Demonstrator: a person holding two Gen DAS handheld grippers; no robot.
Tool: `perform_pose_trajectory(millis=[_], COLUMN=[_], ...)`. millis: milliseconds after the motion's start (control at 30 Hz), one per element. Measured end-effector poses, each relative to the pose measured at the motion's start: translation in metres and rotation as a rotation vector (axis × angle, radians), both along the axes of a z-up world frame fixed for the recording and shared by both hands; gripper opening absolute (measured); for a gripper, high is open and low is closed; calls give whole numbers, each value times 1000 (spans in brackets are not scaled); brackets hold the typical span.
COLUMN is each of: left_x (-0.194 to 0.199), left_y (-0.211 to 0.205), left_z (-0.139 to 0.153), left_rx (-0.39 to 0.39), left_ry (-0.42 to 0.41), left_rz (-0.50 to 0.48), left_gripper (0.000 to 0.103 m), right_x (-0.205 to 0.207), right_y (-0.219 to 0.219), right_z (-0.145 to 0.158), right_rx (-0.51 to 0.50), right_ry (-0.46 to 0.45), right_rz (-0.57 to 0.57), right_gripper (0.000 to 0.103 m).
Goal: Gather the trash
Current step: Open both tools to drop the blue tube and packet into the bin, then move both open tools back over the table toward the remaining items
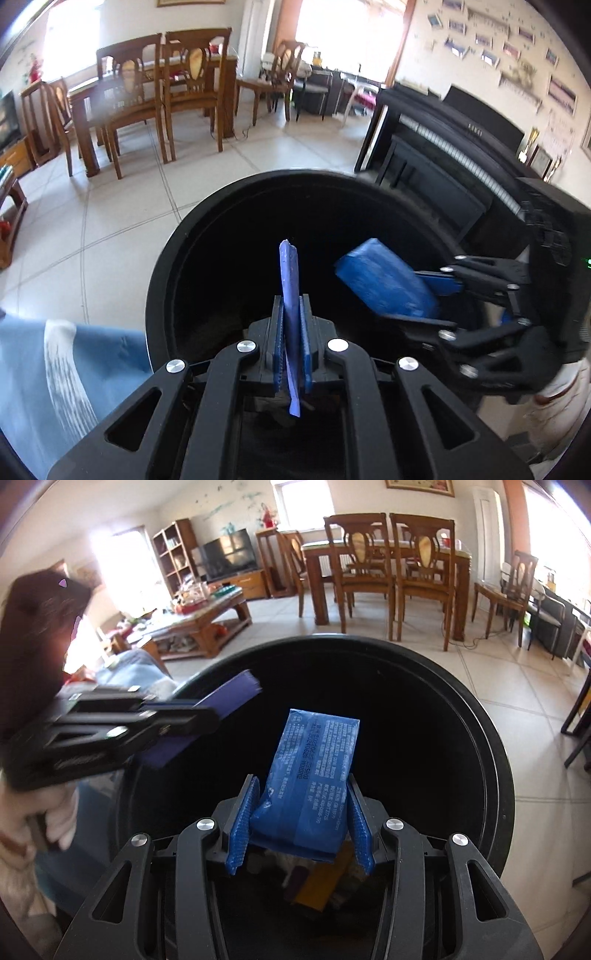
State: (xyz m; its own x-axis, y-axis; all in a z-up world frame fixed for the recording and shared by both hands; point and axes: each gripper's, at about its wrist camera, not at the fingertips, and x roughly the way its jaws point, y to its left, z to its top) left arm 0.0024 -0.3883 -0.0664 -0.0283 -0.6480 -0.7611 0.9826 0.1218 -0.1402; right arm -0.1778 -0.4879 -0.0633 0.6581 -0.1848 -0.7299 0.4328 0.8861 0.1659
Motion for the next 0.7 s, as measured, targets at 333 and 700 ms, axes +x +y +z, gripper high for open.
perform_pose_trajectory(millis=[333,700], left_x=[0,1], left_y=[-2,6], left_z=[-5,7], left_rx=[41,-22], left_ry=[-108,-118], left_rz=[-72,-114], left_gripper=[81,95], right_x=[0,2], right_y=[2,14], right_z=[-2,-2], right_rx=[-36,-59], right_ry=[2,12], right_rz=[29,77], right_gripper=[65,65])
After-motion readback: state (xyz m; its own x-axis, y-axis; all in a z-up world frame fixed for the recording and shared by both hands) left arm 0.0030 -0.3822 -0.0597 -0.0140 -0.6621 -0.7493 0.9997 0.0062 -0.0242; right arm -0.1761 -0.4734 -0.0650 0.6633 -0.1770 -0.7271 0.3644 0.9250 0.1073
